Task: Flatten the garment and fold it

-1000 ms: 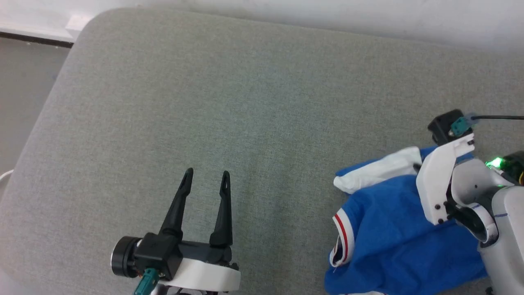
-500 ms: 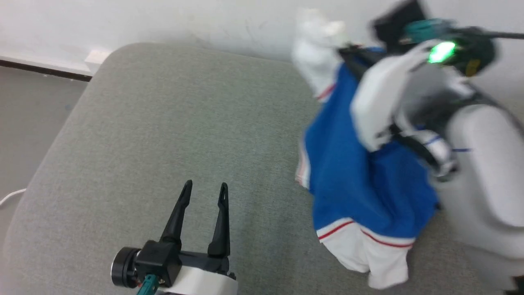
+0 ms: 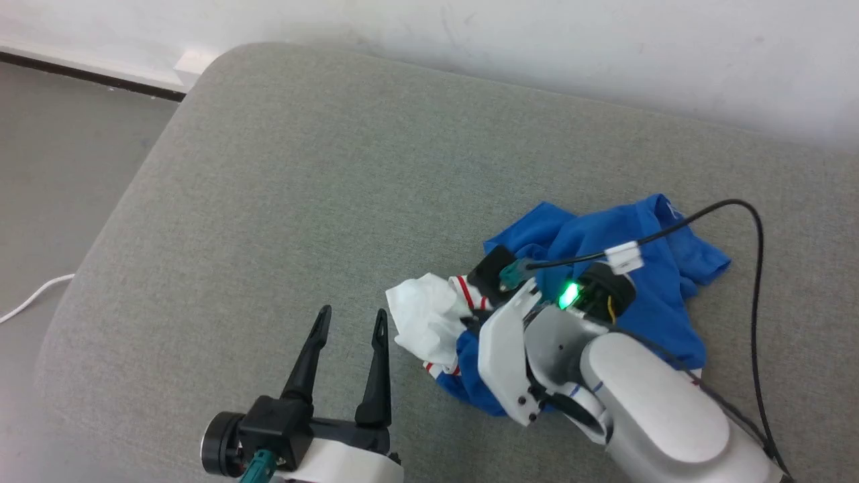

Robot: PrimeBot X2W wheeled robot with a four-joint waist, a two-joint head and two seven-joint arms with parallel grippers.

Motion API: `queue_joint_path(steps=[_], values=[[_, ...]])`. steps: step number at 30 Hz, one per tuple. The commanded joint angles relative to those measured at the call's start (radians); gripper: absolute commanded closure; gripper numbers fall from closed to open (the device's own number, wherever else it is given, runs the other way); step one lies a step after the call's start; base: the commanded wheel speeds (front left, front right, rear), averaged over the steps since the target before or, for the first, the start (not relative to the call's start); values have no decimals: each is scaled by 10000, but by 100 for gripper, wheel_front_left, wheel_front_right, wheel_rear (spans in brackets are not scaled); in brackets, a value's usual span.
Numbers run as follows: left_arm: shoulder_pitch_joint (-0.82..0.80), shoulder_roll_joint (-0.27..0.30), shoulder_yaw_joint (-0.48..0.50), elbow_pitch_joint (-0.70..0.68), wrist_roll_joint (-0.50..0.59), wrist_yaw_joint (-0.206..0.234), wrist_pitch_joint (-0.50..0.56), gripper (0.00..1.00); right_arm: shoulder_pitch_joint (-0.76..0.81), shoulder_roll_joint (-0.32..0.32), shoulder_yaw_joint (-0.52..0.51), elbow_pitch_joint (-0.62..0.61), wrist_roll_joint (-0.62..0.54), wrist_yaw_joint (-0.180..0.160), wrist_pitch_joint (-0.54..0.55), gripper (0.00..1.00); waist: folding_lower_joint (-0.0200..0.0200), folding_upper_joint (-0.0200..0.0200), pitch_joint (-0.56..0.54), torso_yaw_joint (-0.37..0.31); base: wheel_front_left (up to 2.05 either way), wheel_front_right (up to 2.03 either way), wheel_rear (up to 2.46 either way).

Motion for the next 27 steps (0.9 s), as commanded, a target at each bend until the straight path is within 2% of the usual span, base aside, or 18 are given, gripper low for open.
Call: queue_joint_path(steps=[1, 4, 7, 11, 14, 17, 23, 27], values=[[-70, -52, 53, 49, 35, -45, -47, 0, -75, -29, -147, 39, 64, -9, -223, 0, -1, 0, -43, -91, 0, 0, 0], [-31, -73, 137, 114, 38, -50, -47, 0, -478, 37, -522, -72, 175, -9, -491, 0, -1, 0, -171, -288, 0, 0, 0], [-10, -93, 199, 126, 58, -51, -47, 0, -978, -30, -1376, -412, 402, -9, -541, 0, -1, 0, -311, -423, 0, 0, 0], [41, -112, 254, 56, 105, -43, -47, 0, -1410, -881, -2636, -856, 16, -9, -258, 0, -1, 0, -387, -499, 0, 0, 0], [76, -102, 275, -39, 172, -53, -47, 0, -1160, -1602, -3471, -917, -385, -9, 363, 0, -1, 0, -327, -453, 0, 0, 0], [49, -68, 283, -169, 294, -71, -47, 0, -582, -2059, -3917, -1015, -619, -9, 942, 0, -1, 0, -163, -362, 0, 0, 0], [-44, -17, 206, -289, 528, -128, -47, 0, 749, -1700, -4993, -997, -936, -9, 1948, 0, -1, 0, 146, -127, 0, 0, 0], [-119, -35, 161, -253, 570, -154, -47, 0, 1297, -1280, -5404, -1005, -1200, -9, 2092, 0, -1, 0, 308, 72, 0, 0, 0]])
